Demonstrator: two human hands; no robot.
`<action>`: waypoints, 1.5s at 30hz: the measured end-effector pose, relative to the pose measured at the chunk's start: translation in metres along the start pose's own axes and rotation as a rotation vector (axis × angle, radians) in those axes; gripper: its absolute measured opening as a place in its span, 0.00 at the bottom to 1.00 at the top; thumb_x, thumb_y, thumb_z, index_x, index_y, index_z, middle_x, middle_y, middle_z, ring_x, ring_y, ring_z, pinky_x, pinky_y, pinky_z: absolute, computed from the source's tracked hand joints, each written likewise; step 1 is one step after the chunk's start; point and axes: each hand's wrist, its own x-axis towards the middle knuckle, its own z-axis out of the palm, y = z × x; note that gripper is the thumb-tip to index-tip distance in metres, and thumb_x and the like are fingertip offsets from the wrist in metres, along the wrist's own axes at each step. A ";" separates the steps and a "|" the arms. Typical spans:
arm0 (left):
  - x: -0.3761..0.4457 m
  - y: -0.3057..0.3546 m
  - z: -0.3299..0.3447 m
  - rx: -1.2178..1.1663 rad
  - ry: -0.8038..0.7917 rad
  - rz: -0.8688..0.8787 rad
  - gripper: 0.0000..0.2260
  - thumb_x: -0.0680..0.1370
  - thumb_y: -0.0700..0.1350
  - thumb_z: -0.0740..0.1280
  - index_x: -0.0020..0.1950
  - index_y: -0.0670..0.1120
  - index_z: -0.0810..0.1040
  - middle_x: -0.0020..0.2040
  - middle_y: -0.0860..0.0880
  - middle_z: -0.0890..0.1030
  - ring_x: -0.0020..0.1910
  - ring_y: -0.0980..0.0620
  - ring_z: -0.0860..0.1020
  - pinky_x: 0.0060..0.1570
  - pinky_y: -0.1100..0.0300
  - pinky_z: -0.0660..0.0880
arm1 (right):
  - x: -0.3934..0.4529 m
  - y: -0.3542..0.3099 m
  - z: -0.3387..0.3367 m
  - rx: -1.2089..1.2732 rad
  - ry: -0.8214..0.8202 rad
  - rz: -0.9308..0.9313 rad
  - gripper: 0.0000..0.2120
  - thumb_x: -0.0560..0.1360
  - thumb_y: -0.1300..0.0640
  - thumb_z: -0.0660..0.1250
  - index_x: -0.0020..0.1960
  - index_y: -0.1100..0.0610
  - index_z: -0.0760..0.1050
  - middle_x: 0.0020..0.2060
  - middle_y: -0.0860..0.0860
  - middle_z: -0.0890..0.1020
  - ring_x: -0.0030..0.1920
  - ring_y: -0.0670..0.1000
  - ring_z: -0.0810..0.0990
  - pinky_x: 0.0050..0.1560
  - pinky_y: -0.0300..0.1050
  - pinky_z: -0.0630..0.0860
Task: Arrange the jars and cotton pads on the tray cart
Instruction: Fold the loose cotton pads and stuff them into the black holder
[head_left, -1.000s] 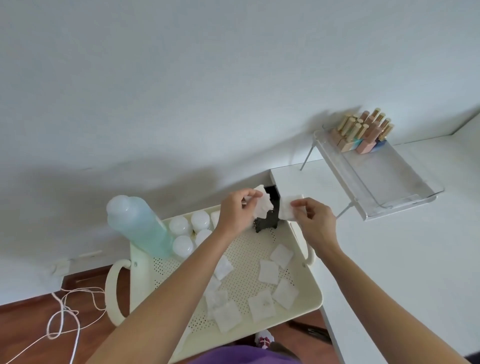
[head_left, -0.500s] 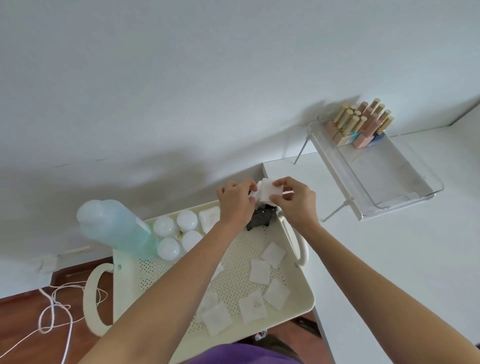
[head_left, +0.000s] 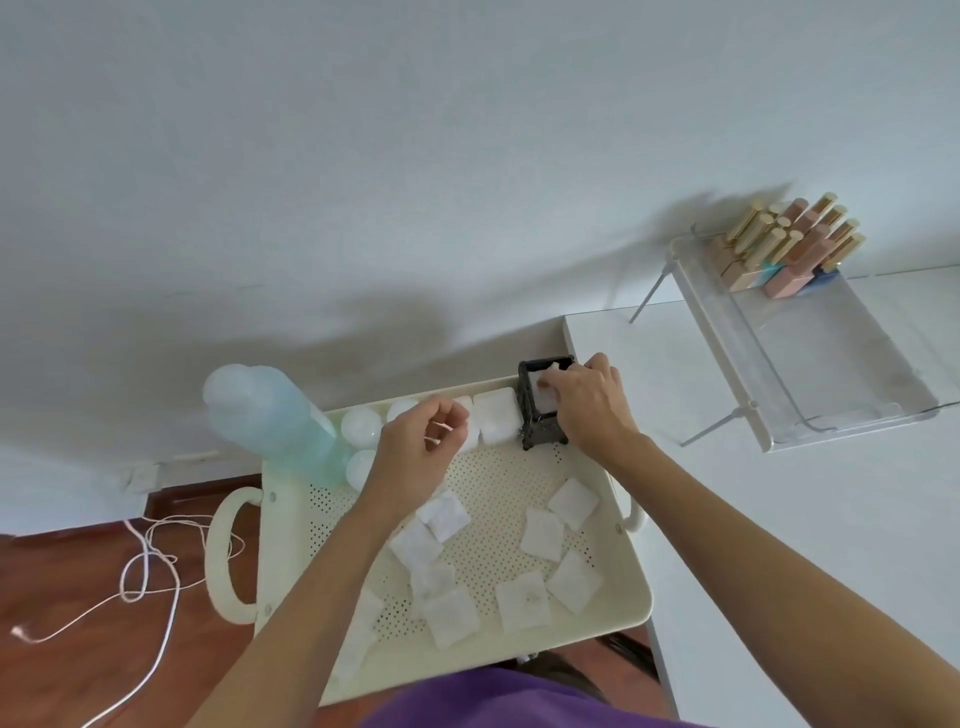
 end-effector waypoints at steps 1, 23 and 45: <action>-0.008 -0.007 -0.009 -0.017 -0.047 -0.054 0.03 0.76 0.41 0.69 0.47 0.48 0.80 0.42 0.56 0.82 0.41 0.60 0.79 0.43 0.71 0.76 | -0.003 -0.002 -0.002 -0.003 0.011 -0.002 0.21 0.75 0.70 0.55 0.61 0.53 0.76 0.48 0.53 0.82 0.52 0.56 0.69 0.52 0.47 0.67; -0.067 -0.134 0.029 0.400 -0.004 -0.470 0.06 0.74 0.46 0.70 0.48 0.46 0.77 0.52 0.47 0.75 0.47 0.49 0.77 0.46 0.54 0.76 | -0.068 -0.101 0.128 0.230 -0.363 0.245 0.17 0.77 0.50 0.67 0.61 0.58 0.71 0.57 0.55 0.76 0.55 0.56 0.76 0.51 0.50 0.76; -0.068 -0.042 -0.023 0.023 0.139 0.006 0.05 0.75 0.38 0.70 0.45 0.48 0.82 0.42 0.57 0.83 0.39 0.59 0.80 0.41 0.73 0.75 | -0.098 -0.039 0.049 0.723 -0.012 0.220 0.09 0.75 0.60 0.69 0.43 0.48 0.72 0.40 0.49 0.81 0.35 0.49 0.83 0.31 0.35 0.76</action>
